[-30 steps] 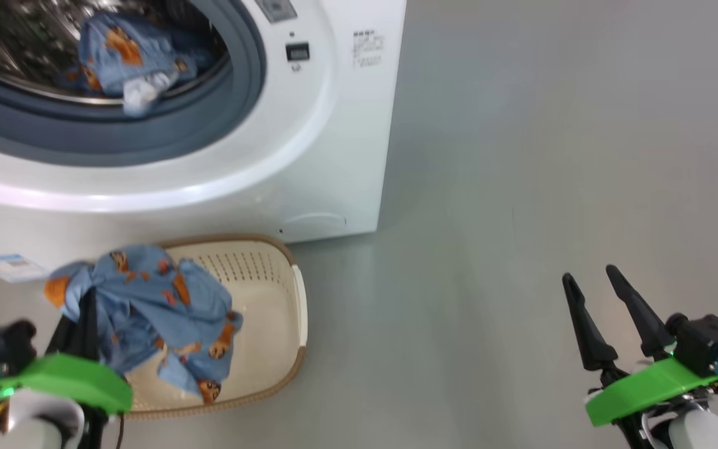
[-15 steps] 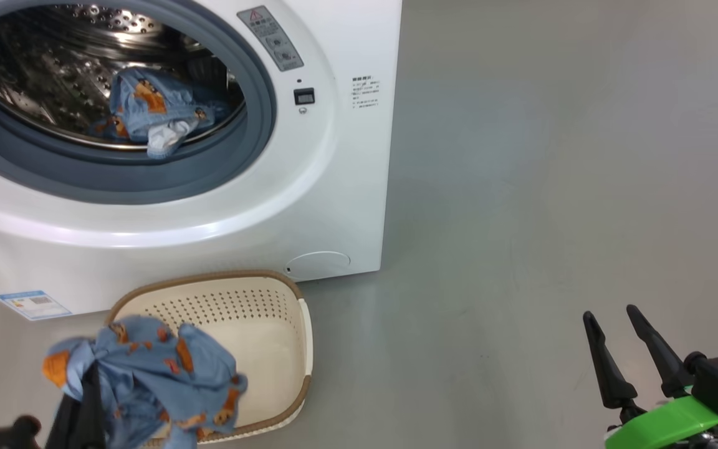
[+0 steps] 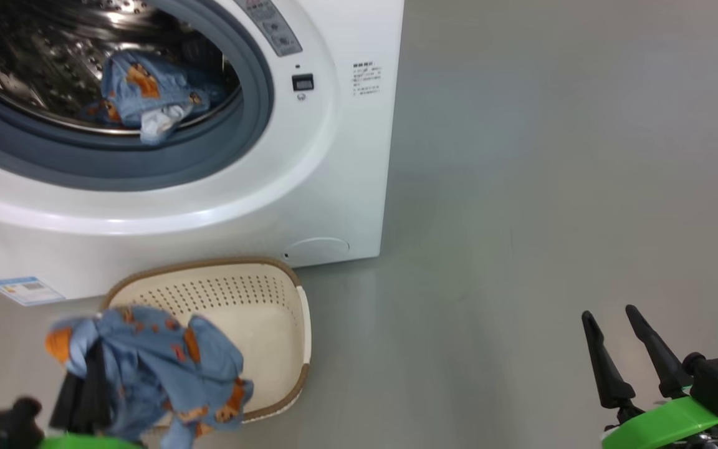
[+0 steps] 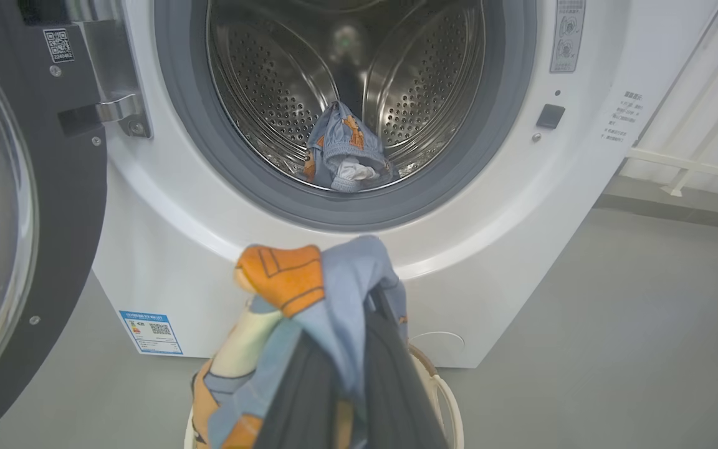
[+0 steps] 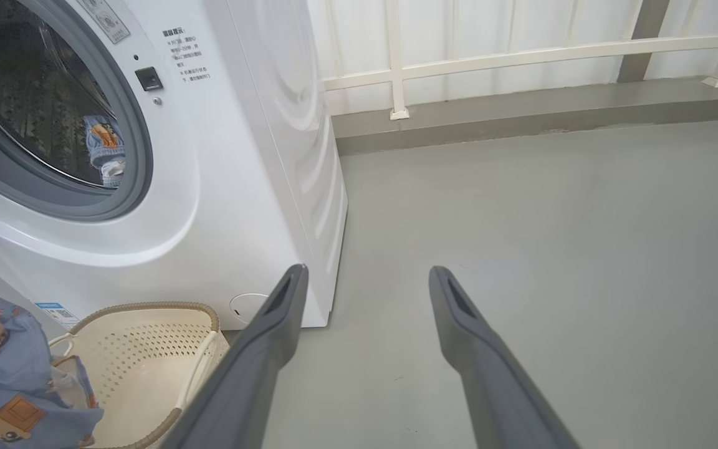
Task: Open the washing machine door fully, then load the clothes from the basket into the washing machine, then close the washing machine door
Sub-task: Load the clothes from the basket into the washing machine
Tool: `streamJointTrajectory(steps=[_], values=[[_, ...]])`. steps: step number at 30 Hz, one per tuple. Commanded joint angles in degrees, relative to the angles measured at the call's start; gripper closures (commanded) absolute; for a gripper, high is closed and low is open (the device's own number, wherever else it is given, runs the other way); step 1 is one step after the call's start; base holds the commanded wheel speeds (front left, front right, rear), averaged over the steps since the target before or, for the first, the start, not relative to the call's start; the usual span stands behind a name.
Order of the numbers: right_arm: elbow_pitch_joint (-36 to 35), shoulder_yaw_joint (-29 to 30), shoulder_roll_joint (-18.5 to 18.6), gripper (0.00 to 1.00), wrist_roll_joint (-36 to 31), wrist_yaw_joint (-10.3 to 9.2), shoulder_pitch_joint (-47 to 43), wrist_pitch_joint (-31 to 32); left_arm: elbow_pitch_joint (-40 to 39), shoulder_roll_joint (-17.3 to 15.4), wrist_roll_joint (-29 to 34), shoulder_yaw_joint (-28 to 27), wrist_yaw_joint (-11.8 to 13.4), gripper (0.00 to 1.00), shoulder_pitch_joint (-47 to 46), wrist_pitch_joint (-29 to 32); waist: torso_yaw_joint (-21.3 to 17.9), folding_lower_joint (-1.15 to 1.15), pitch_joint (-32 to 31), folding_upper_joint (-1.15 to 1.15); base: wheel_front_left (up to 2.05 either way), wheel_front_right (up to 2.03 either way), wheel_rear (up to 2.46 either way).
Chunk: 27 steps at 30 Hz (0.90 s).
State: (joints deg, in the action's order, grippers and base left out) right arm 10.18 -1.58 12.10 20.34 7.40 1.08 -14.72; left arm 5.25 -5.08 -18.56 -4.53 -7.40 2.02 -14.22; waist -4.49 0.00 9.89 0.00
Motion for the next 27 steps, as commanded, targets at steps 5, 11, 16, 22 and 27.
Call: streamJointTrajectory(steps=[5, 11, 16, 22, 27], values=[[-1.6, -2.1, -0.2, 0.00, -0.4, 0.09, 2.7, -0.3, -0.9, -2.5, -0.4, -1.9, -0.1, 1.00, -9.2, -0.8, -0.6, 0.00, 4.1, 0.00, 0.00, 0.00, 0.00], [-1.9, -2.8, -0.8, 0.00, -0.5, 0.09, 5.2, -0.3, -1.3, -5.0, 0.3, -2.6, -0.1, 1.00, -22.0, -0.8, -1.1, 0.00, 8.3, 0.00, 0.00, 0.00, 0.00], [-2.2, -3.6, -1.3, 0.00, -0.5, 0.09, 7.7, -0.3, 0.3, -7.1, 2.8, -4.5, 0.1, 1.00, -35.0, -0.8, -2.2, 0.00, 12.0, 0.00, 0.00, 0.00, 0.00], [-2.1, -5.3, -2.6, 0.00, -0.4, 0.09, 10.3, -0.3, 11.3, -9.3, 5.0, -6.2, 0.0, 1.00, -46.5, -0.8, -4.5, 0.00, 15.6, 0.00, 0.00, 0.00, 0.00], [-1.8, -6.6, -3.3, 0.00, -0.2, 0.09, 11.4, -0.3, 19.2, -10.7, 6.0, -6.9, 0.0, 1.00, -51.8, -0.8, -6.3, 0.00, 17.4, 0.00, 0.00, 0.00, 0.00]])
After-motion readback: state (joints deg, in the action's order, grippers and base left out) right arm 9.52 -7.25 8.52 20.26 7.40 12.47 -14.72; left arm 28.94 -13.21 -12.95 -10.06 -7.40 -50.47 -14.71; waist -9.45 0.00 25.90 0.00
